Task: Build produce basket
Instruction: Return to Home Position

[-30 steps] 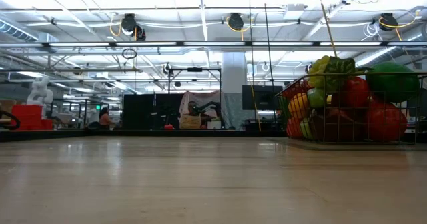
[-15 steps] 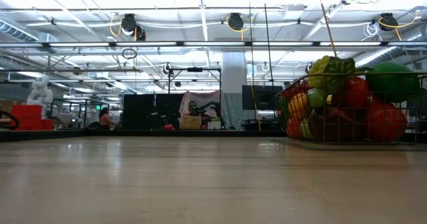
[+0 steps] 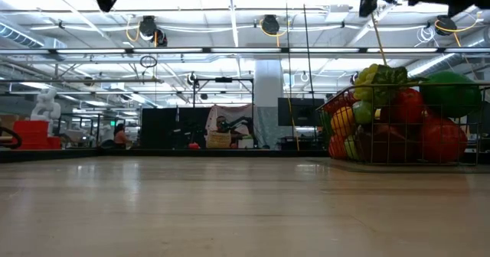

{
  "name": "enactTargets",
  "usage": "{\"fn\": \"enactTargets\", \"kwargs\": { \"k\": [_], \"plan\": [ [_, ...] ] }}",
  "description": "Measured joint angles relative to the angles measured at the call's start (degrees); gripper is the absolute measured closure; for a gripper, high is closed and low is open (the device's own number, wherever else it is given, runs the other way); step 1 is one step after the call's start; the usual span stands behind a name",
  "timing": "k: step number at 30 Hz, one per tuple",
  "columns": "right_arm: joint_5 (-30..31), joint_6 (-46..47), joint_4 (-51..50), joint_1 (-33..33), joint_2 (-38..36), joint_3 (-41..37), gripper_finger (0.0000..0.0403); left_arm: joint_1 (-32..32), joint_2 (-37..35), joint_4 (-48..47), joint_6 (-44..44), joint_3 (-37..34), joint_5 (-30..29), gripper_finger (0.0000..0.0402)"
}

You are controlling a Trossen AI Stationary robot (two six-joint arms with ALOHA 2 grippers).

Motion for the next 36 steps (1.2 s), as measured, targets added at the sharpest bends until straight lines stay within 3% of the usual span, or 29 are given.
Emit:
{"fn": "enactTargets", "kwargs": {
  "k": [10,18,28,36],
  "plan": [
    [7.5,-2.0,11.5,14.4,2.2,-8.0,0.0403,0.0,0.0,7.2,-5.8,-7.1,-3.8,0.0396],
    [17.5,-5.6,11.9,26.6,-7.4,-16.7,0.0403,0.0,0.1,16.6,-11.9,-8.6,-5.6,0.0399],
    [15.7,-6.1,11.7,27.4,-26.2,-26.5,0.0403,-0.4,0.1,18.6,-12.2,-8.6,-8.5,0.04],
    [15.9,-7.7,-0.8,27.1,-35.4,-26.5,0.0403,-0.4,0.1,18.6,-14.1,-8.6,-8.6,0.0401]
  ]
}}
